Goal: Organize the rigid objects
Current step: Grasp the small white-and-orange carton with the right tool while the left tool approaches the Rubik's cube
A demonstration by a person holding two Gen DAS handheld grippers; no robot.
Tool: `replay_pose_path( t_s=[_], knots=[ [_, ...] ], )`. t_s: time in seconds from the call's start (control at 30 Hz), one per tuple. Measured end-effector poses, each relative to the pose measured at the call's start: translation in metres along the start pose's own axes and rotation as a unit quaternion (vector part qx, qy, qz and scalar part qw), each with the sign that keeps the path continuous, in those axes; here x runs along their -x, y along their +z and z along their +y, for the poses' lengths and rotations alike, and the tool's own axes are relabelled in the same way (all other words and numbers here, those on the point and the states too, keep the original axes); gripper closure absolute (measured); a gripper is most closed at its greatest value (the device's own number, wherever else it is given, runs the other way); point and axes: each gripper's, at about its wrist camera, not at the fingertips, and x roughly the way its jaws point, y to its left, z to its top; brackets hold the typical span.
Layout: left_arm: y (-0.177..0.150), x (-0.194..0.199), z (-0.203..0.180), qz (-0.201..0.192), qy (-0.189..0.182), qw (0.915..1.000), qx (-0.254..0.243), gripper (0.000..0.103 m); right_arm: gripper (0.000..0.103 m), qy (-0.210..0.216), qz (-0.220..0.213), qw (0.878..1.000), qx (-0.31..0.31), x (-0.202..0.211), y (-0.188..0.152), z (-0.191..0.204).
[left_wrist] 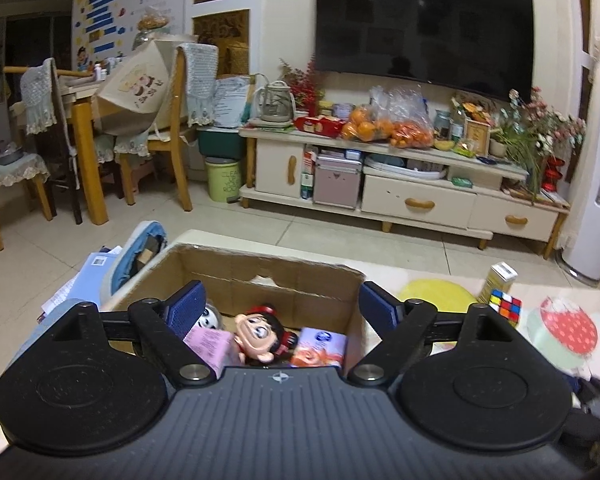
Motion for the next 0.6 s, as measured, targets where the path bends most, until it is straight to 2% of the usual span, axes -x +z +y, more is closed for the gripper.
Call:
replay_pose_path(
  t_s=[0.13, 0.27, 0.47, 0.6],
  knots=[
    [-0.005, 0.001, -0.003, 0.004, -0.008, 0.9998, -0.019, 0.000, 0.019, -0.025, 0.000, 1.000, 0.014, -0.018, 0.003, -0.024],
    [-0.008, 0.000, -0.003, 0.008, -0.007, 0.9993, -0.036, 0.000, 0.018, -0.030, -0.009, 0.999, 0.014, -0.039, 0.016, -0.048],
    [-0.008, -0.001, -0.002, 0.016, -0.019, 0.9981, -0.056, 0.000, 0.017, -0.008, -0.022, 1.000, 0.020, -0.073, 0.044, -0.064],
    [-0.011, -0.001, -0.005, 0.018, -0.029, 0.9966, -0.075, 0.000, 0.011, 0.003, -0.015, 1.000, 0.020, -0.101, 0.061, -0.073]
  ],
)
